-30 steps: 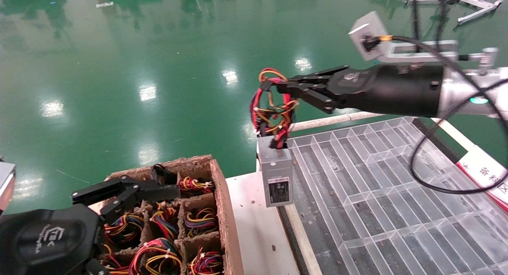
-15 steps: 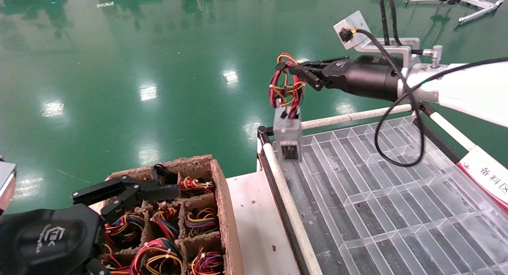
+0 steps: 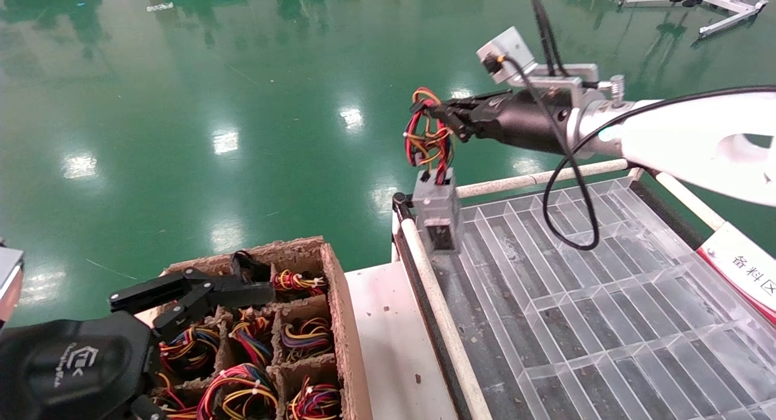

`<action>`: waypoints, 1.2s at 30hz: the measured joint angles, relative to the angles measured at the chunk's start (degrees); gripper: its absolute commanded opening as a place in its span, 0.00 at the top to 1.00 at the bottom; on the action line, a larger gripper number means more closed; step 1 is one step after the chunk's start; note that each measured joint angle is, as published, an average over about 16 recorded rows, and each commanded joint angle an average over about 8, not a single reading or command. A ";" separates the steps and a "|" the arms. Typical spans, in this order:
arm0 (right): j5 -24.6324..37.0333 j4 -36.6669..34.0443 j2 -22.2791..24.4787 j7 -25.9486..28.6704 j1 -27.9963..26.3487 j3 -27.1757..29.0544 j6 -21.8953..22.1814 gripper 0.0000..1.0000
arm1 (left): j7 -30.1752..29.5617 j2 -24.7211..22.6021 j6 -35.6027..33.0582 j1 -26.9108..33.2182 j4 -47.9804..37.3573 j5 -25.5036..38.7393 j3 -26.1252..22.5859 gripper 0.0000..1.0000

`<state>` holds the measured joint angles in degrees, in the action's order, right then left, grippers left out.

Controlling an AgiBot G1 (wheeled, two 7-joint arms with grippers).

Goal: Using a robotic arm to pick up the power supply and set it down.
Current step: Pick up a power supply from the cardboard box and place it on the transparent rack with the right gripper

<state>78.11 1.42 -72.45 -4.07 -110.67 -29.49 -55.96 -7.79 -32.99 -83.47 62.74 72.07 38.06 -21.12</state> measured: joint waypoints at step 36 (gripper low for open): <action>-0.16 -1.66 -2.15 -0.54 5.27 0.07 8.61 0.00 | 0.01 0.01 0.01 -0.01 -0.01 0.00 -0.01 0.00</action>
<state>77.96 -0.24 -74.60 -4.62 -105.41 -29.42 -47.35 -7.79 -32.98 -83.46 62.73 72.06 38.06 -21.13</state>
